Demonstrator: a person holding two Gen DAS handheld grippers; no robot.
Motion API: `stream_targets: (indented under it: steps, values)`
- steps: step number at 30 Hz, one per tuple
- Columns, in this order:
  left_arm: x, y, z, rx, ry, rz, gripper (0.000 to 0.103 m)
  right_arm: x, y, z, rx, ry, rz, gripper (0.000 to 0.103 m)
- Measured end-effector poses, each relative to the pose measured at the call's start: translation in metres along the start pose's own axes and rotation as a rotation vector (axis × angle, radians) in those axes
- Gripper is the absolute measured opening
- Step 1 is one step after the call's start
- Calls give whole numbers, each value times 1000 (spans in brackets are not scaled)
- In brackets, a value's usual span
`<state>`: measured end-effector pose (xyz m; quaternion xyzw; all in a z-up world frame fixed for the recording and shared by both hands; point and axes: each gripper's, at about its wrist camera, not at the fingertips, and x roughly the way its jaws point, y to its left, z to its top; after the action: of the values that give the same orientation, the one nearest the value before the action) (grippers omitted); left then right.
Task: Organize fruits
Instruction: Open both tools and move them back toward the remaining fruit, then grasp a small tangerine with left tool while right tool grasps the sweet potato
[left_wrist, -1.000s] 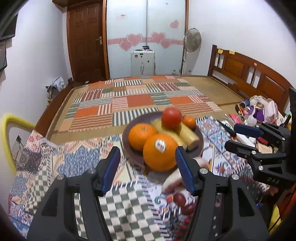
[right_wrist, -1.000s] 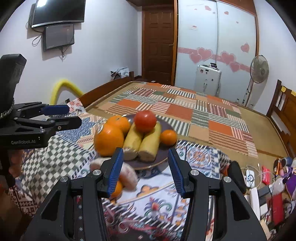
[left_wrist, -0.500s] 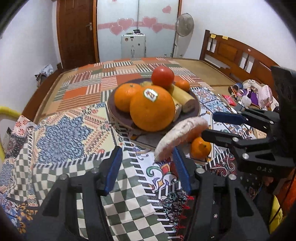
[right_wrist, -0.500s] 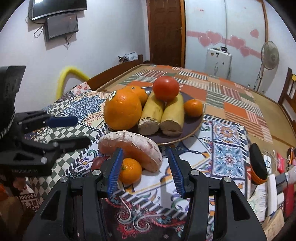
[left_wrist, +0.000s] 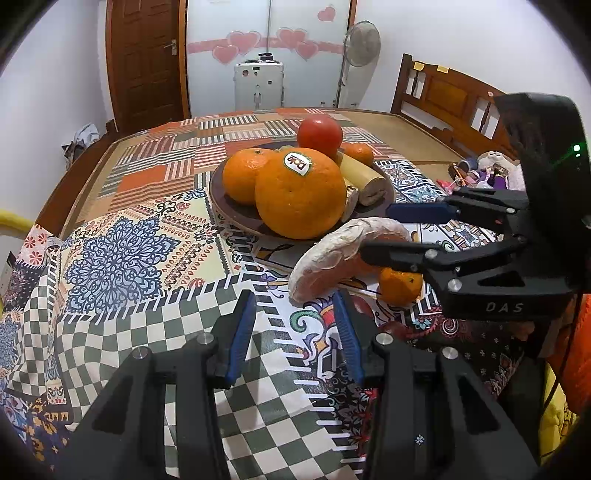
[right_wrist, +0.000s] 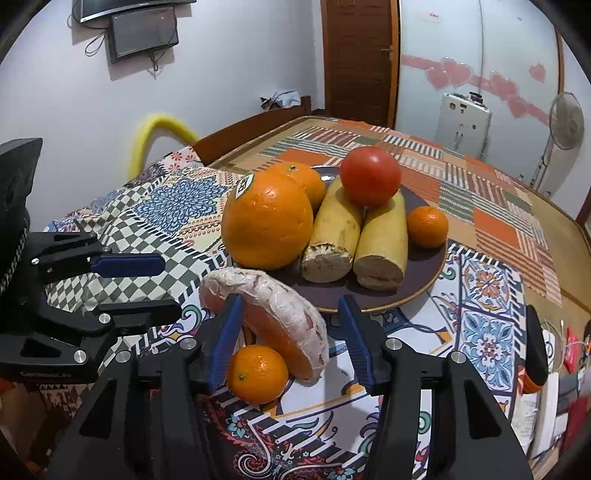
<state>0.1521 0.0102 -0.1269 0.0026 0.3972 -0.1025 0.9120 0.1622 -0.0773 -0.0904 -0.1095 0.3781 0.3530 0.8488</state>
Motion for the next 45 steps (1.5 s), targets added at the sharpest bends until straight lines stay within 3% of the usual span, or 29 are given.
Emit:
stream_targets:
  steps: [1,2,6,11,26,32,36,45]
  values:
    - [0,0,0,-1,0,0,44,0,1,-1,-4,1,-5,50]
    - [0,0,-1,-2,0,-1,44,-1,2,-3,-11,-1,-3,42]
    - [0,-2,-3,-3,8,-6,44,-5,0,-8,-9,-10,6,28]
    - [-4,-4,-4,-9,5,-16,44,-22,-9,-16,37,-50,2,24]
    - [-1,-33,-2,15,16,-68,44,-71,-49,-73,183,-65,-142,23]
    - [8,-47,5,25,26,-90,44,-69,-49,-70,147,-48,-154,25]
    - [15,-56,7,40,32,-103,44,-57,-54,-69,135,-30,-153,37]
    - [30,-69,13,65,46,-128,44,-31,-51,-54,61,59,-143,44]
